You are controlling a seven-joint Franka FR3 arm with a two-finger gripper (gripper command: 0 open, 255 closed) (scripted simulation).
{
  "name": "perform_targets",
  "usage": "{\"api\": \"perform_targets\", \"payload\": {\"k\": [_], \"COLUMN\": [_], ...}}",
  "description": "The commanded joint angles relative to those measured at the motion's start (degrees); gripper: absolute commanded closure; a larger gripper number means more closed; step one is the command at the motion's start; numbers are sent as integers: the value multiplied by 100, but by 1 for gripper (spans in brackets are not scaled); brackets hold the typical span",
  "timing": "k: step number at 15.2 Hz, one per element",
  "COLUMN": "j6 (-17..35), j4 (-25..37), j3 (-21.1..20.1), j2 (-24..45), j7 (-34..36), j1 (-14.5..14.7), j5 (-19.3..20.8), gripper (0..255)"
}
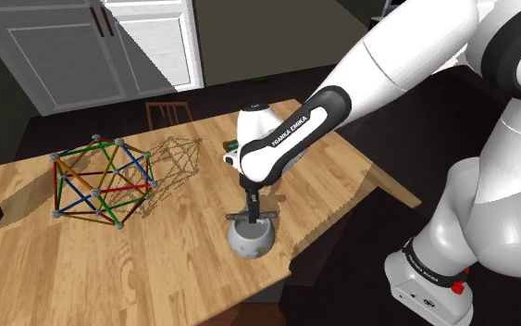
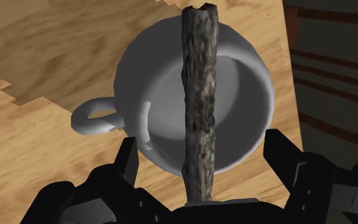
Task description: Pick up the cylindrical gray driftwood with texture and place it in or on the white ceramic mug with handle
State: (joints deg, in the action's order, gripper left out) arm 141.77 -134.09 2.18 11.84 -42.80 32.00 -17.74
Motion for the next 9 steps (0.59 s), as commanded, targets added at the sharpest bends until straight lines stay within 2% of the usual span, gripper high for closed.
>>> {"api": "perform_targets", "payload": {"k": [1, 2, 9], "j6": [-325, -469, -469], "j4": [49, 80, 80], "j3": [58, 79, 78], "j2": [-275, -388, -388], "j7": [87, 121, 121], "j1": [-13, -23, -24], "j5": [126, 178, 178], "gripper": [0, 0, 0]}}
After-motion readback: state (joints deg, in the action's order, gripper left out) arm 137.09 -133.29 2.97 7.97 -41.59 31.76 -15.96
